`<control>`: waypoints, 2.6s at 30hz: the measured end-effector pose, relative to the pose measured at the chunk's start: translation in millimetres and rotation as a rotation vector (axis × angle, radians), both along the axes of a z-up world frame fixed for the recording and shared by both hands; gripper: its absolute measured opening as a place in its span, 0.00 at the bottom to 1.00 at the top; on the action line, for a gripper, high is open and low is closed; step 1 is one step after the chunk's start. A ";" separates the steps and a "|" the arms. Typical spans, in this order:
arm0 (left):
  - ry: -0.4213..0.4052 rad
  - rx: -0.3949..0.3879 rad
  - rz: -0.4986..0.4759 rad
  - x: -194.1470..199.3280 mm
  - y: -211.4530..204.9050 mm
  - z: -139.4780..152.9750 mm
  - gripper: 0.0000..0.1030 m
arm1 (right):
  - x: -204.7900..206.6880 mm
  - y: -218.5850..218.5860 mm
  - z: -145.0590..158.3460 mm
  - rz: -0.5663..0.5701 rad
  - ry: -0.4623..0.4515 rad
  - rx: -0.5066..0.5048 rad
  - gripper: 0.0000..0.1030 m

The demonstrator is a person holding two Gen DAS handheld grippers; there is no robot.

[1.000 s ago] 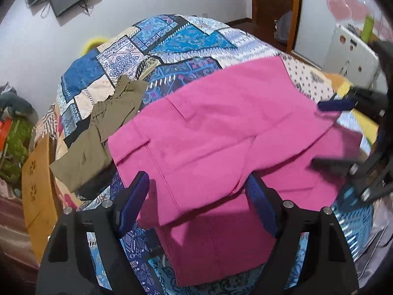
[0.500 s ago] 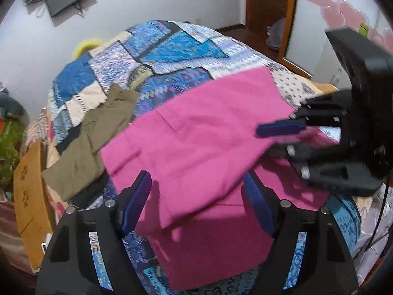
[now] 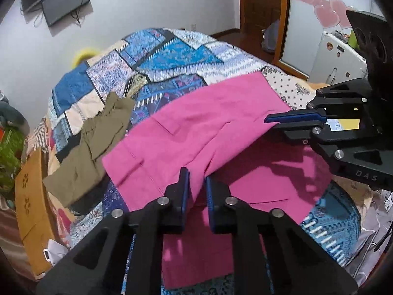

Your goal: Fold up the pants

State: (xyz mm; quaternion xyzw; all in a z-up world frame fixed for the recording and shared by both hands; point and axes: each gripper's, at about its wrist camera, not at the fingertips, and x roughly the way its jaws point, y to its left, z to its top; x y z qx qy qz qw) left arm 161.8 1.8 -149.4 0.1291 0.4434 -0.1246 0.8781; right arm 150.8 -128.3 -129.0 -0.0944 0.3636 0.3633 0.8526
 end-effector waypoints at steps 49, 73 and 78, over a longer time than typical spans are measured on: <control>-0.002 -0.209 0.170 -30.1 31.0 8.9 0.37 | -29.6 -11.2 -15.3 -0.102 0.164 0.138 0.46; 0.014 -0.025 0.272 -63.8 62.6 -39.4 0.44 | -53.8 -87.3 -46.2 -0.249 0.184 0.036 0.42; 0.034 -0.077 0.298 -67.2 77.6 -41.0 0.44 | -53.5 -112.4 -52.7 -0.330 0.216 0.054 0.43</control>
